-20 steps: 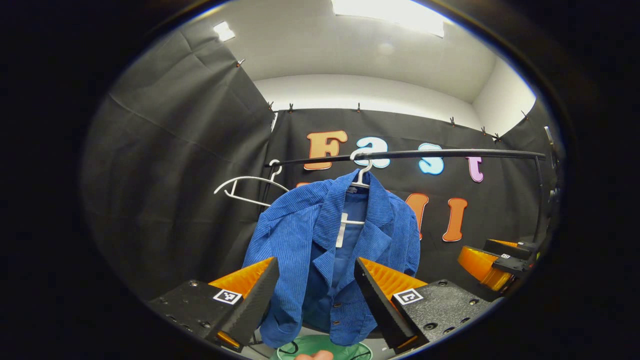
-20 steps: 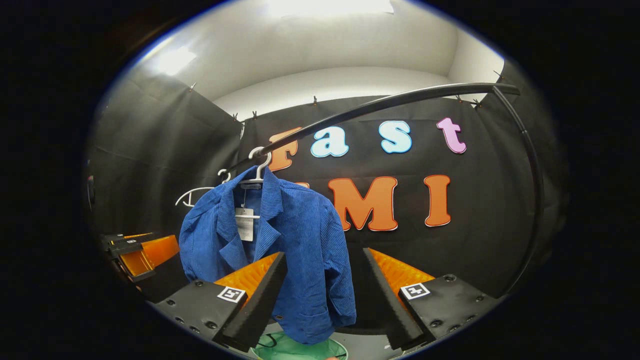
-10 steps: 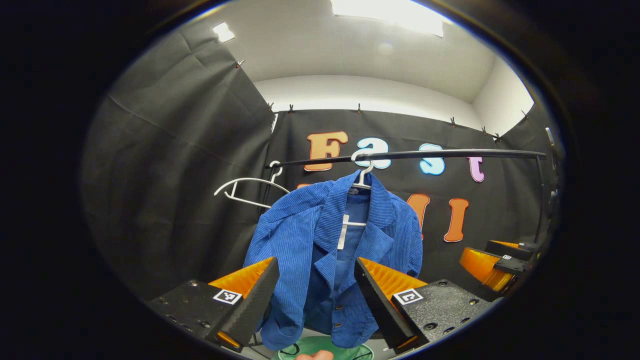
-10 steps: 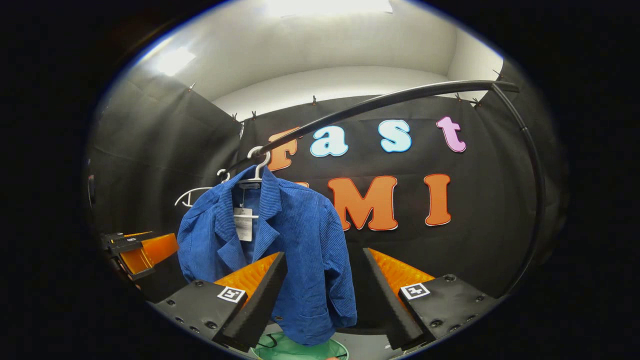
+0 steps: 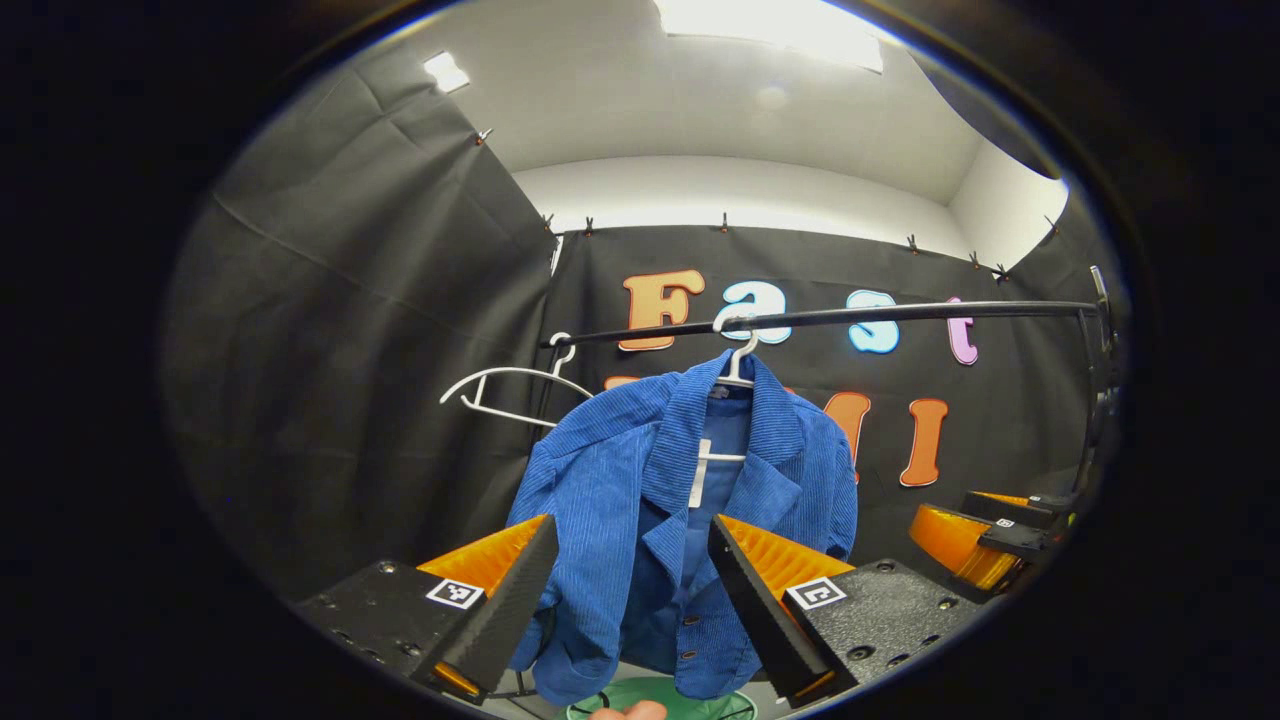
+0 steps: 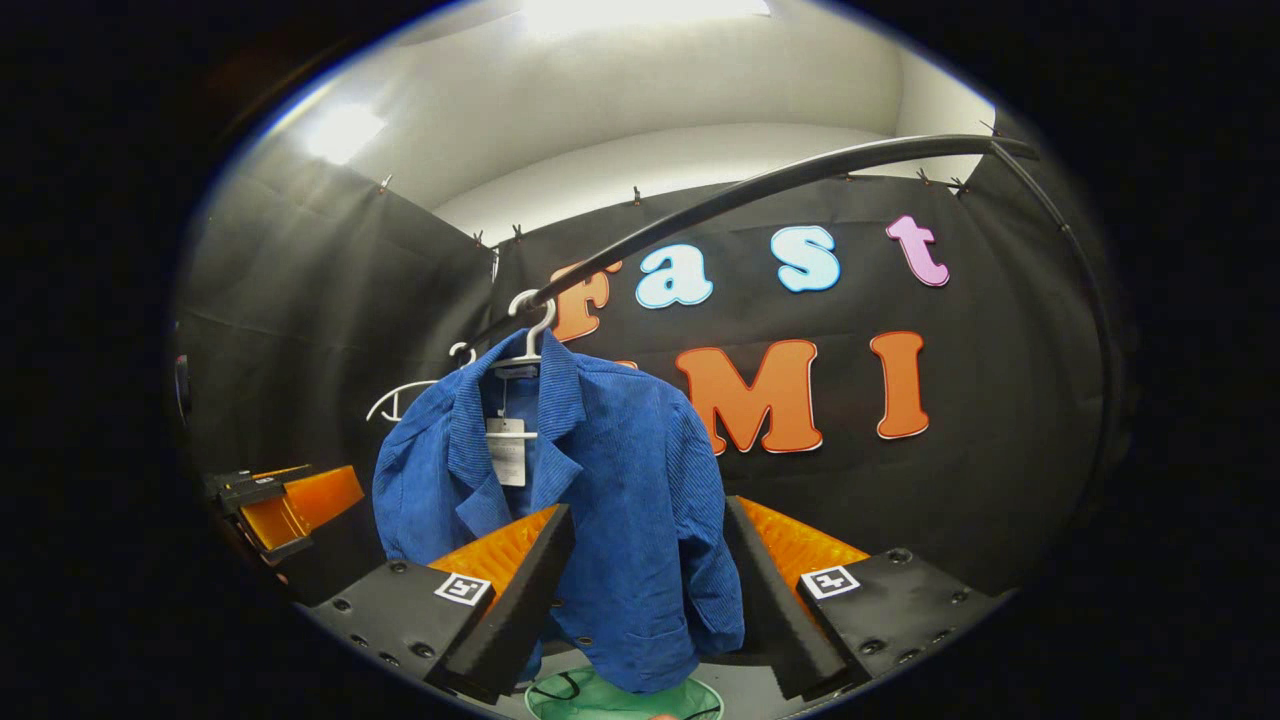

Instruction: Grasp the clothes on the hanger with both hands and then place them into the laundry hamper below.

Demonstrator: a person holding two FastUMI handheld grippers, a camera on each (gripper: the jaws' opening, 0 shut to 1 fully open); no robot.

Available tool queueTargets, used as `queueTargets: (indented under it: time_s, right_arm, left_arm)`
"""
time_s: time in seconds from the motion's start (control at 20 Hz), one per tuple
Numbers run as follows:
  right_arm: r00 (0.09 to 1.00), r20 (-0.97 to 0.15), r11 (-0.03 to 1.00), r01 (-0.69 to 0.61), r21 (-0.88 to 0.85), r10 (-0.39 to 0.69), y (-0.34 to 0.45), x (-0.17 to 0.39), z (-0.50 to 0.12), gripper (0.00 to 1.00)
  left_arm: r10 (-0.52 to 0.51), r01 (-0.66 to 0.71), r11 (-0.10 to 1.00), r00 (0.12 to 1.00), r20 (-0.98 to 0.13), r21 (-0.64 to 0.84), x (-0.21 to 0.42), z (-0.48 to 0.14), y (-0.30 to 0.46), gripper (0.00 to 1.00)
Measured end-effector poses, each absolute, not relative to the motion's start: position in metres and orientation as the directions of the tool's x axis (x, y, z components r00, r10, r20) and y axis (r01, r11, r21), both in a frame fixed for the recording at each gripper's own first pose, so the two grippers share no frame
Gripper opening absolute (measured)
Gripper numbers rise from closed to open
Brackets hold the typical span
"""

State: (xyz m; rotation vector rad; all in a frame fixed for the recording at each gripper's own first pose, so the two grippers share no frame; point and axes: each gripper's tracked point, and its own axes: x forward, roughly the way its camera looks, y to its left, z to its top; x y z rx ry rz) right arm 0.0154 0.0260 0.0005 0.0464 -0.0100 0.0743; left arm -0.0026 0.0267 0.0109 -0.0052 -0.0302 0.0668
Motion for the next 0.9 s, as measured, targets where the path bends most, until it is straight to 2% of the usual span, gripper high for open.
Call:
queueTargets:
  time_s: [0.15, 0.2, 0.25, 0.3, 0.35, 0.4, 0.45, 0.5, 0.55, 0.6, 0.65, 0.7, 0.75, 0.9]
  right_arm:
    - [0.992, 0.045, 0.992, -0.121, 0.033, 0.119, 0.053, 0.044, 0.009, 0.93]
    - [0.99, 0.053, 0.99, -0.133, 0.036, 0.131, 0.062, 0.056, 0.009, 0.93]
    - [0.989, 0.052, 0.989, -0.142, 0.044, 0.14, 0.072, 0.067, 0.007, 0.93]
    - [0.988, 0.044, 0.987, -0.152, 0.058, 0.15, 0.082, 0.079, 0.004, 0.93]
    - [0.987, 0.032, 0.985, -0.157, 0.073, 0.155, 0.093, 0.091, -0.002, 0.93]
    - [0.988, 0.016, 0.984, -0.157, 0.086, 0.156, 0.102, 0.102, -0.009, 0.97]
    - [0.988, -0.004, 0.984, -0.15, 0.095, 0.151, 0.111, 0.113, -0.018, 0.97]
    - [0.99, -0.021, 0.986, -0.135, 0.097, 0.137, 0.119, 0.123, -0.027, 0.97]
    - [0.993, -0.039, 0.989, -0.111, 0.095, 0.115, 0.124, 0.133, -0.037, 0.97]
    - [0.994, -0.056, 0.992, -0.089, 0.095, 0.094, 0.13, 0.142, -0.047, 0.97]
    - [0.995, -0.073, 0.993, -0.062, 0.097, 0.069, 0.138, 0.151, -0.058, 0.97]
    - [0.996, -0.082, 0.995, -0.031, 0.092, 0.038, 0.141, 0.159, -0.068, 0.97]
    - [0.996, -0.089, 0.996, 0.0, 0.086, 0.008, 0.143, 0.167, -0.075, 0.92]
    - [0.988, -0.133, 0.994, 0.091, 0.053, -0.083, 0.143, 0.19, -0.105, 0.92]
  left_arm:
    - [0.095, -0.095, 0.995, 0.995, 0.016, -0.013, -0.001, 0.009, 0.042, 0.92]
    - [0.099, -0.099, 0.995, 0.995, 0.014, -0.01, 0.001, 0.01, 0.047, 0.95]
    - [0.104, -0.104, 0.995, 0.994, 0.018, -0.004, 0.002, 0.012, 0.053, 0.92]
    - [0.106, -0.106, 0.994, 0.994, 0.023, 0.002, 0.004, 0.015, 0.059, 0.95]
    - [0.103, -0.104, 0.995, 0.994, 0.03, 0.003, 0.006, 0.017, 0.063, 0.92]
    - [0.097, -0.097, 0.995, 0.995, 0.033, 0.001, 0.01, 0.017, 0.068, 0.93]
    - [0.086, -0.086, 0.996, 0.996, 0.034, -0.004, 0.013, 0.016, 0.072, 0.95]
    - [0.071, -0.071, 0.997, 0.997, 0.033, -0.008, 0.017, 0.016, 0.075, 0.92]
    - [0.056, -0.055, 0.998, 0.998, 0.031, -0.009, 0.021, 0.014, 0.08, 0.95]
    - [0.04, -0.04, 0.999, 0.999, 0.028, -0.006, 0.025, 0.012, 0.085, 0.92]
    - [0.021, -0.021, 1.0, 1.0, 0.022, 0.0, 0.029, 0.011, 0.088, 0.95]
    - [-0.002, 0.002, 1.0, 1.0, 0.015, 0.004, 0.033, 0.008, 0.093, 0.95]
    - [-0.026, 0.026, 1.0, 1.0, 0.007, 0.003, 0.038, 0.006, 0.096, 0.95]
    - [-0.06, 0.059, 0.998, 0.998, -0.023, -0.009, 0.046, 0.001, 0.107, 0.95]
